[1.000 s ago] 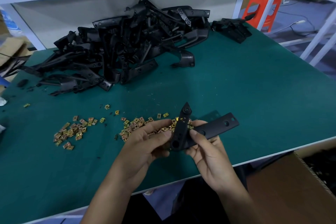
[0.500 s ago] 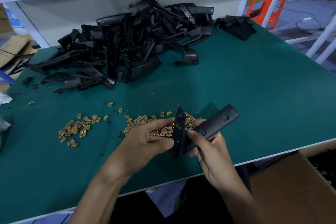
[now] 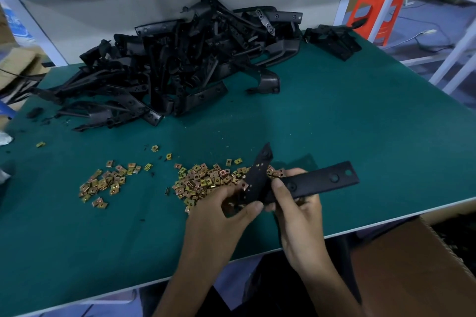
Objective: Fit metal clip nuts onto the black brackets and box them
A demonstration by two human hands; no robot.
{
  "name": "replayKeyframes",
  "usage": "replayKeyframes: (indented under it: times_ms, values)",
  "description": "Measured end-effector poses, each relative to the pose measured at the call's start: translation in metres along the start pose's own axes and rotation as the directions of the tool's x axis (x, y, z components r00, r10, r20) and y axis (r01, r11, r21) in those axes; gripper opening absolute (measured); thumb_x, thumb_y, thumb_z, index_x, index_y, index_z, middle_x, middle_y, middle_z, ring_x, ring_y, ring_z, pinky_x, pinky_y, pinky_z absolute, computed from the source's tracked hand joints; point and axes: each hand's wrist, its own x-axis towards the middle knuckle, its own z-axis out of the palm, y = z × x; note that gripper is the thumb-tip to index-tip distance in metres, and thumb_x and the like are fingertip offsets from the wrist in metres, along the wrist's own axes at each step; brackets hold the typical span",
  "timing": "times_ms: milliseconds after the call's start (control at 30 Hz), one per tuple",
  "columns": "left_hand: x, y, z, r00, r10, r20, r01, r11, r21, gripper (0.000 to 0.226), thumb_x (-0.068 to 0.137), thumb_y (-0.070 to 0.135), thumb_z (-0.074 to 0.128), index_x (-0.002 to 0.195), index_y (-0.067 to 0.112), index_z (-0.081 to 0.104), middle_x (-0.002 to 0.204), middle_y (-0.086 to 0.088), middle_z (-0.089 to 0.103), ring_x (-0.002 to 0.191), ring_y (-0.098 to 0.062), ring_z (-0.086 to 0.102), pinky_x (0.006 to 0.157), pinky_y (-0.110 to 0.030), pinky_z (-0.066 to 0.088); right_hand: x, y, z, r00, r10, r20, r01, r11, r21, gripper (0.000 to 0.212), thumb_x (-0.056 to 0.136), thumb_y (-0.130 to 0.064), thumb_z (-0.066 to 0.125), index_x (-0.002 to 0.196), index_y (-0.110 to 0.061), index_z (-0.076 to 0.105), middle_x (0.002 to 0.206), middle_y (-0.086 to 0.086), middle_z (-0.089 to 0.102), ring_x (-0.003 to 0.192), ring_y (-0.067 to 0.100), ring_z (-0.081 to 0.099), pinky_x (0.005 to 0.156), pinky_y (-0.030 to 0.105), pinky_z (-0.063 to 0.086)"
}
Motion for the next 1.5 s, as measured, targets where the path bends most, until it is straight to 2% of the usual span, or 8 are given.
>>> replayKeyframes:
  times_ms: [100,300,433,667,767,900,1200,1500]
  values:
    - [0.000,0.000,-0.001,0.996,0.035,-0.087,-0.022,0.990,0.140,0.044,0.079,0.067,0.066,0.111,0.036,0.069,0.100,0.022,0.070,0.092,0.002,0.063,0.080,-0.028,0.054,0.001,-0.003,-0.001,0.999,0.027,0.038,-0.030,0.997,0.070,0.013,0.091,-0.023,0.072,0.101,-0.022,0.065,0.096,0.009,0.069,0.090,0.030,0.071,0.072,0.042,0.059]
    - [0.008,0.000,-0.010,0.970,0.216,-0.111,-0.178,0.942,0.284,0.033,0.082,0.061,0.068,0.104,0.036,0.066,0.096,0.027,0.061,0.094,0.001,0.057,0.075,-0.012,0.039,-0.001,-0.003,0.003,0.999,0.027,0.042,-0.029,0.999,0.045,0.012,0.091,-0.019,0.071,0.101,-0.024,0.067,0.102,0.009,0.073,0.094,0.031,0.074,0.069,0.036,0.059]
    - [0.014,0.002,-0.013,0.946,0.320,-0.047,-0.267,0.856,0.444,0.031,0.088,0.062,0.055,0.099,0.033,0.059,0.095,0.018,0.060,0.091,-0.010,0.052,0.068,-0.031,0.044,-0.001,-0.003,0.005,0.999,0.027,0.036,-0.029,0.998,0.057,0.014,0.087,-0.027,0.073,0.100,-0.025,0.068,0.100,0.007,0.072,0.092,0.027,0.074,0.067,0.032,0.059]
    - [0.031,0.003,-0.008,0.923,0.384,0.005,-0.363,0.869,0.337,0.030,0.100,0.052,0.041,0.090,0.031,0.059,0.081,0.015,0.058,0.081,-0.013,0.053,0.071,-0.033,0.042,0.003,-0.005,0.003,0.996,0.091,-0.003,-0.090,0.987,0.129,0.009,0.094,-0.017,0.067,0.103,-0.016,0.063,0.103,0.017,0.072,0.094,0.032,0.072,0.070,0.037,0.059]
    - [0.058,-0.004,-0.007,0.948,0.317,-0.002,-0.303,0.908,0.290,0.047,0.105,0.047,0.030,0.092,0.019,0.065,0.080,0.004,0.063,0.082,-0.021,0.056,0.079,-0.041,0.045,0.005,-0.010,0.001,0.992,0.125,0.011,-0.125,0.976,0.179,0.011,0.094,-0.017,0.061,0.103,-0.012,0.059,0.100,0.016,0.072,0.090,0.029,0.072,0.069,0.036,0.060]
    - [0.092,-0.012,-0.005,0.959,0.283,0.017,-0.237,0.766,0.598,0.041,0.107,0.036,0.039,0.140,0.023,0.058,0.120,-0.006,0.060,0.109,-0.025,0.046,0.093,-0.038,0.040,0.007,-0.014,0.001,0.987,0.162,0.007,-0.160,0.969,0.189,0.012,0.093,-0.016,0.059,0.103,-0.010,0.056,0.099,0.015,0.071,0.088,0.027,0.072,0.066,0.034,0.061]
    - [0.106,-0.012,0.001,0.973,0.231,0.009,-0.189,0.772,0.606,0.006,0.099,0.029,0.059,0.102,0.028,0.064,0.109,0.006,0.064,0.109,-0.019,0.052,0.093,-0.032,0.039,0.008,-0.014,0.003,0.976,0.218,-0.011,-0.211,0.956,0.202,0.018,0.086,-0.014,0.064,0.102,-0.008,0.059,0.097,0.018,0.069,0.083,0.028,0.068,0.062,0.035,0.060]
    - [0.108,-0.014,0.002,0.969,0.244,-0.039,-0.146,0.691,0.708,0.048,0.099,0.007,0.043,0.142,0.026,0.052,0.122,-0.005,0.065,0.116,-0.026,0.054,0.098,-0.036,0.041,0.007,-0.016,0.002,0.978,0.208,0.015,-0.206,0.956,0.207,0.014,0.085,-0.014,0.065,0.098,-0.010,0.063,0.095,0.016,0.073,0.080,0.027,0.073,0.060,0.034,0.060]
